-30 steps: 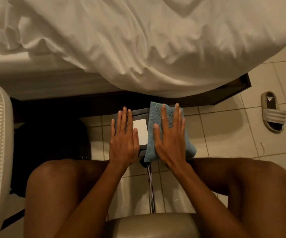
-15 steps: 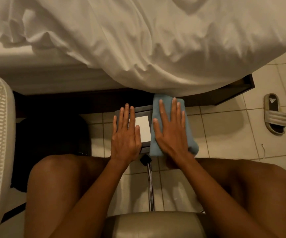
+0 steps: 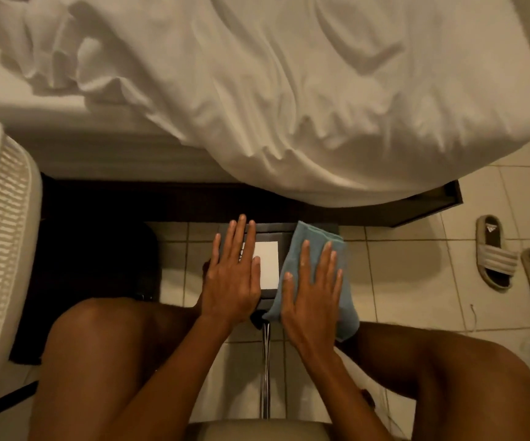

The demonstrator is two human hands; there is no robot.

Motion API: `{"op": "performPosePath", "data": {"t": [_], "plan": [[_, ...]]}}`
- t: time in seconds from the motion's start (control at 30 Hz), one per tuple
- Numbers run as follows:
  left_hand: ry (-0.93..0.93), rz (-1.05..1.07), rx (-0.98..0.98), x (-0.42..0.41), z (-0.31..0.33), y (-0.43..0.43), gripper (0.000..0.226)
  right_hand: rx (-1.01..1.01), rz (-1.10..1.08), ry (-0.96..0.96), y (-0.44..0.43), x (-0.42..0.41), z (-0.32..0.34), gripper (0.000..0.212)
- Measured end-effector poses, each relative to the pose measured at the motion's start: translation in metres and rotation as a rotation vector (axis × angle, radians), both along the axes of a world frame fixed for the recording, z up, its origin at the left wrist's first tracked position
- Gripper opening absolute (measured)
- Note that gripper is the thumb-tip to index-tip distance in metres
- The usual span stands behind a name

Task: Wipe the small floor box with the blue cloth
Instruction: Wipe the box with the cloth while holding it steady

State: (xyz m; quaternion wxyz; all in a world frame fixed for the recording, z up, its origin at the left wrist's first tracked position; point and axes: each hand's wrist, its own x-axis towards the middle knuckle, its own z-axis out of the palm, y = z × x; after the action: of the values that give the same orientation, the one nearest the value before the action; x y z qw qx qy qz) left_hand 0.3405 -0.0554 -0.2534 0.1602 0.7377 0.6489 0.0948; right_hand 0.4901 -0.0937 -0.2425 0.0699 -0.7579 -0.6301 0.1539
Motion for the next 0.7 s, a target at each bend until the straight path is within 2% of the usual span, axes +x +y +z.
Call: {"op": "performPosePath", "data": {"t": [0.1, 0.17, 0.23, 0.33, 0.4, 0.47, 0.57, 0.63, 0.7], "plan": [[-0.036, 0.014, -0.014, 0.001, 0.001, 0.005, 0.061, -0.009, 0.125, 0.020, 0.027, 0.025, -0.002, 0.066], [-0.042, 0.015, -0.013, 0.002, 0.000, 0.006, 0.061, -0.001, 0.029, 0.042, 0.049, 0.037, 0.001, 0.064], [-0.037, 0.012, -0.007, 0.002, 0.000, 0.004, 0.061, -0.006, -0.097, 0.063, 0.032, 0.028, 0.001, 0.063], [-0.028, 0.020, -0.007, 0.001, 0.000, 0.003, 0.061, -0.013, -0.021, 0.024, -0.008, 0.010, 0.002, 0.065], [-0.033, 0.024, -0.014, 0.002, 0.000, 0.006, 0.061, -0.012, 0.067, 0.012, 0.007, 0.022, 0.000, 0.065], [-0.025, 0.027, -0.011, 0.003, 0.000, 0.007, 0.061, -0.016, 0.023, 0.006, 0.035, 0.034, 0.001, 0.064], [-0.021, 0.015, -0.019, 0.002, 0.001, 0.003, 0.061, 0.000, -0.078, 0.018, 0.009, 0.017, 0.000, 0.063], [-0.027, 0.013, -0.026, 0.001, 0.002, 0.002, 0.061, 0.006, -0.004, -0.013, -0.018, 0.002, 0.000, 0.064], [-0.039, 0.018, -0.028, 0.001, 0.002, 0.004, 0.061, -0.002, 0.092, -0.016, -0.004, 0.012, -0.002, 0.063]]}}
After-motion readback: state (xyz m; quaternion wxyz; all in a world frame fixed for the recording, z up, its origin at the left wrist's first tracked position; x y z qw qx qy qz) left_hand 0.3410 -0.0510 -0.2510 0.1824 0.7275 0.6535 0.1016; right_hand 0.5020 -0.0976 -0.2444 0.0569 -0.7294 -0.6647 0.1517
